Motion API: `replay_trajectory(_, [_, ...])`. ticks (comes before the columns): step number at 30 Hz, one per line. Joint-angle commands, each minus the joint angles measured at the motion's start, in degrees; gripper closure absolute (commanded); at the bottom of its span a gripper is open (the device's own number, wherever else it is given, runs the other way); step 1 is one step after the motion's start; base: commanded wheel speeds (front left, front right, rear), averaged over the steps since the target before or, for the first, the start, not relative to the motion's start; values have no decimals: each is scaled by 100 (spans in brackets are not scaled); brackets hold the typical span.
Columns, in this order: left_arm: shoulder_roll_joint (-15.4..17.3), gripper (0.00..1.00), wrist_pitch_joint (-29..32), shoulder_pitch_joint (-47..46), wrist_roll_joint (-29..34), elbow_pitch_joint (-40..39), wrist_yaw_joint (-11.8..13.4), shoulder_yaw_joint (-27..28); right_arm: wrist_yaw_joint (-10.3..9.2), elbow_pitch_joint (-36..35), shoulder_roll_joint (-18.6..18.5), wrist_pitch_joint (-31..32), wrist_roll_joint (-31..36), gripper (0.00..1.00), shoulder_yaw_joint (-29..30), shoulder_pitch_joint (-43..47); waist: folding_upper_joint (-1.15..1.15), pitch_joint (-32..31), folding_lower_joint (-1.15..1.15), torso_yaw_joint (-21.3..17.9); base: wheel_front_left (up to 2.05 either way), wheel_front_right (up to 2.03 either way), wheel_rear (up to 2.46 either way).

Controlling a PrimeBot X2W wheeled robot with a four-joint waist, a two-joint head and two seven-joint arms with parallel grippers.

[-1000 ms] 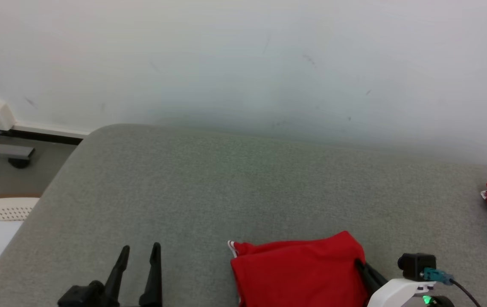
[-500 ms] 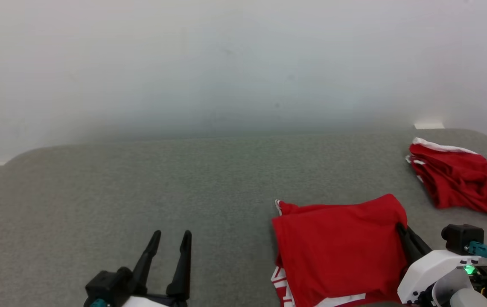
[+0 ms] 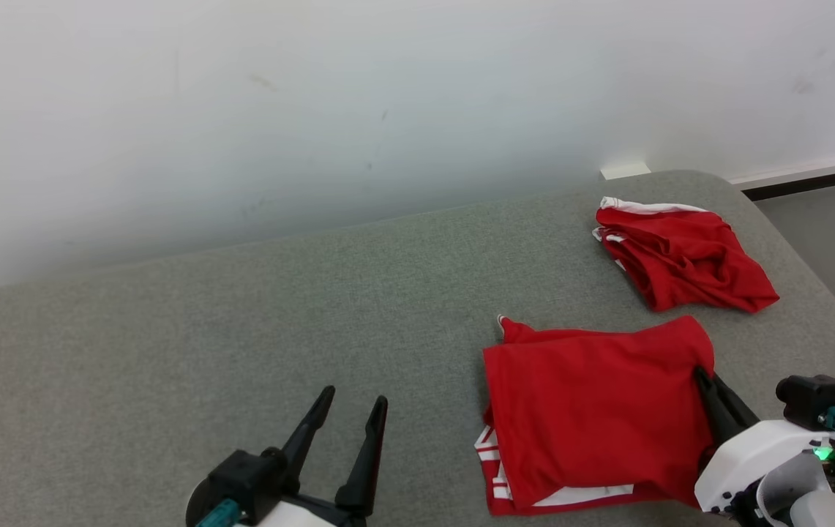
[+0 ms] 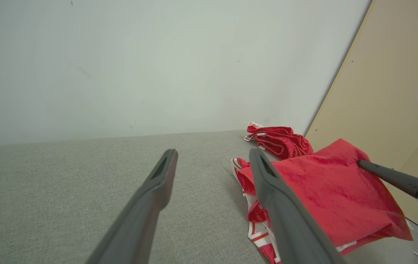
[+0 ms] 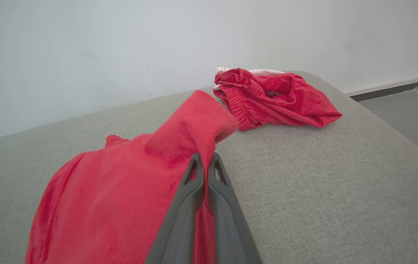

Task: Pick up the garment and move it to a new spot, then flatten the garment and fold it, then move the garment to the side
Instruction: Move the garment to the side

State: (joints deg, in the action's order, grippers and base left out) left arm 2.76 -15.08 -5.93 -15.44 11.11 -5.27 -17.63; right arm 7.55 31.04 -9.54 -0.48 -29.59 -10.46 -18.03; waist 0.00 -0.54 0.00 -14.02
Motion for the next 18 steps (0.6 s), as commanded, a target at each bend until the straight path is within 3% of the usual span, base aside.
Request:
replay_trajectory(1, [27, 0, -6, -58, 58, 23, 3, -9, -16, -87, -63, 45, 79, 100, 10, -55, 0, 31, 0, 15, 0, 0, 0])
replay_trajectory(8, [27, 0, -6, -316, 323, 8, -47, 61, -16, -389, -249, 243, -69, 100, 66, -728, 0, 629, 0, 288, 0, 0, 0])
replay_trajectory(18, [103, 0, -6, -923, 529, -83, -171, 275, -16, -105, -999, 118, -468, 100, 189, -2381, 0, 1930, 0, 662, 0, 0, 0])
